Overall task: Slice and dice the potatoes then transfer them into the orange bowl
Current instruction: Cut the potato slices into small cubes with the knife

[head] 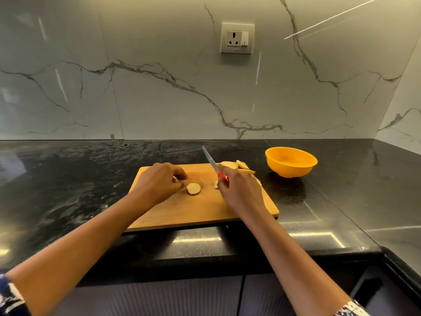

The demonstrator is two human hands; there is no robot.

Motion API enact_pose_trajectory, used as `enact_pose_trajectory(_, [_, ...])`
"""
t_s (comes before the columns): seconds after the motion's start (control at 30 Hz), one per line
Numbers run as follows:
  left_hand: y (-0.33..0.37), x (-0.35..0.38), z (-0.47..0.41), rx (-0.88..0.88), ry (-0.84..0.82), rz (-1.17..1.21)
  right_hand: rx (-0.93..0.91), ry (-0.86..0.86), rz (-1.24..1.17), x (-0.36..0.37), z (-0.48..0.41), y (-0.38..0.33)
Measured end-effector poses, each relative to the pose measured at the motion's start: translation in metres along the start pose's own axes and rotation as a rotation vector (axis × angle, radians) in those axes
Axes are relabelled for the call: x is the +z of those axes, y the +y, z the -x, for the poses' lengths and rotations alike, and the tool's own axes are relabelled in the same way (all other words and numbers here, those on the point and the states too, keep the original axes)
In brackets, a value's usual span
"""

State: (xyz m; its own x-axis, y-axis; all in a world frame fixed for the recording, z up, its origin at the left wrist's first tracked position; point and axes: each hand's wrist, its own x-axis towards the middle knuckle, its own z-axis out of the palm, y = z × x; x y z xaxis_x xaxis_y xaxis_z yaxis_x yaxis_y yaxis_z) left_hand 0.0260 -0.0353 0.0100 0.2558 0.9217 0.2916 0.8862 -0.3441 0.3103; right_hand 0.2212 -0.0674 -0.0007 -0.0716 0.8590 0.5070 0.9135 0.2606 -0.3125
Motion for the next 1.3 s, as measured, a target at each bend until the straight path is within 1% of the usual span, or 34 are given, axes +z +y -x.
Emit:
enact_pose_trajectory(0.1, [-0.008,0.003,0.008,0.168,0.002,-0.093,0.029,-0.079,-0.025,0.004,0.009,-0.008])
enact_pose_trajectory(0.13, [-0.011,0.006,0.009,0.179,0.020,-0.129,0.040,-0.099,-0.031,0.004,0.010,-0.009])
enact_pose_trajectory(0.23, [-0.014,0.012,0.008,0.137,0.100,-0.176,0.057,-0.143,-0.022,0.005,0.012,-0.012])
enact_pose_trajectory(0.33, [-0.014,0.019,0.003,0.165,0.026,-0.202,0.067,-0.167,-0.022,0.006,0.014,-0.014])
enact_pose_trajectory(0.43, [-0.018,0.018,-0.005,0.183,-0.003,-0.184,0.090,-0.169,-0.043,0.008,0.012,-0.016])
enact_pose_trajectory(0.57, [-0.023,0.020,-0.010,0.308,0.013,-0.223,0.089,-0.218,-0.049,0.009,0.008,-0.020])
enact_pose_trajectory(0.7, [-0.033,0.023,-0.003,0.446,0.102,-0.182,0.034,-0.287,-0.011,0.005,0.011,-0.021])
enact_pose_trajectory(0.73, [-0.036,0.022,-0.001,0.469,0.090,-0.174,0.013,-0.298,0.009,0.004,0.013,-0.021])
enact_pose_trajectory(0.87, [-0.043,0.021,0.001,0.507,-0.058,-0.109,-0.055,-0.311,0.066,-0.002,0.019,-0.022])
enact_pose_trajectory(1.0, [-0.041,0.021,0.000,0.472,-0.089,-0.089,-0.082,-0.336,0.065,-0.006,0.019,-0.022])
enact_pose_trajectory(1.1, [-0.041,0.021,-0.001,0.488,-0.098,-0.091,-0.086,-0.352,0.052,-0.005,0.018,-0.023])
enact_pose_trajectory(1.2, [-0.045,0.020,-0.004,0.509,-0.158,-0.050,-0.093,-0.375,0.068,-0.002,0.017,-0.023])
enact_pose_trajectory(1.3, [-0.048,0.017,-0.007,0.478,-0.225,0.005,-0.102,-0.411,0.085,0.001,0.011,-0.024])
